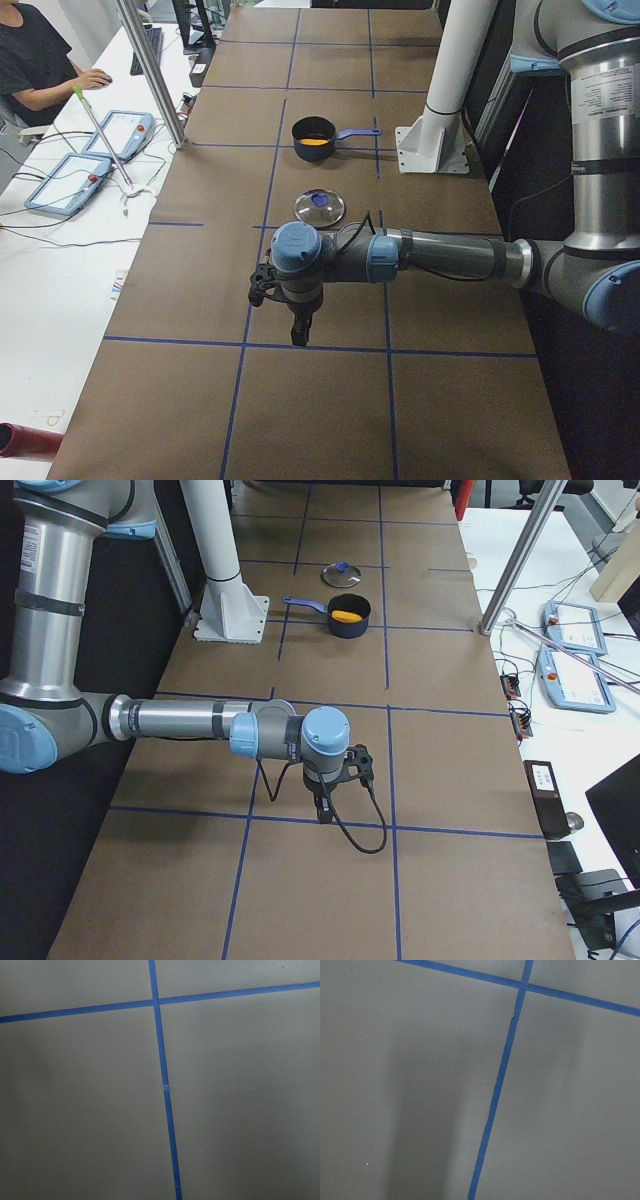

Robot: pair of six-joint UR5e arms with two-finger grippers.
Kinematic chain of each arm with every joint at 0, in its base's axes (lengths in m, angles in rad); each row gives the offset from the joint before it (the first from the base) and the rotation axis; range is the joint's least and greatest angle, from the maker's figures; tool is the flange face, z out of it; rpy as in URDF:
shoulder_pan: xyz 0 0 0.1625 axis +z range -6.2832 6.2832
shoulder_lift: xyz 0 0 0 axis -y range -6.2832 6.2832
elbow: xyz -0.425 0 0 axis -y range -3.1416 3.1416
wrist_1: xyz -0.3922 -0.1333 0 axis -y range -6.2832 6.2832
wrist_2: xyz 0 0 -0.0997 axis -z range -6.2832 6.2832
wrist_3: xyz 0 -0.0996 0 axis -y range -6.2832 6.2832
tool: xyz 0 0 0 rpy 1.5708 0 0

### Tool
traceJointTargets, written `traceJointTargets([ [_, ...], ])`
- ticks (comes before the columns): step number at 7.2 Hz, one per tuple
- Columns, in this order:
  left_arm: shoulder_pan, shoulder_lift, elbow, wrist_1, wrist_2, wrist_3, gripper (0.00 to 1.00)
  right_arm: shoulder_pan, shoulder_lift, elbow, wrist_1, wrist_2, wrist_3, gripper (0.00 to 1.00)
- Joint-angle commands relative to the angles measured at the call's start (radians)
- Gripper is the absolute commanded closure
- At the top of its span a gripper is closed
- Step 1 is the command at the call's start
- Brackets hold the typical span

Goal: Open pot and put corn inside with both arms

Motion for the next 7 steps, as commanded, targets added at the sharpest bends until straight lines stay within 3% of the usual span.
traceJointTargets([
  [1, 0.002, 0.043, -0.007, -0.052, -0.001, 0.007, 0.00, 0.020, -0.016, 0.029, -0.002, 0.000, -0.002, 0.00],
  [3, 0.002, 0.063, 0.031, -0.199, -0.006, -0.014, 0.00, 0.021, -0.050, 0.045, -0.001, 0.002, -0.002, 0.00],
  [7, 0.002, 0.060, 0.054, -0.193, 0.007, -0.062, 0.00, 0.022, -0.064, 0.043, 0.001, -0.001, -0.001, 0.00],
])
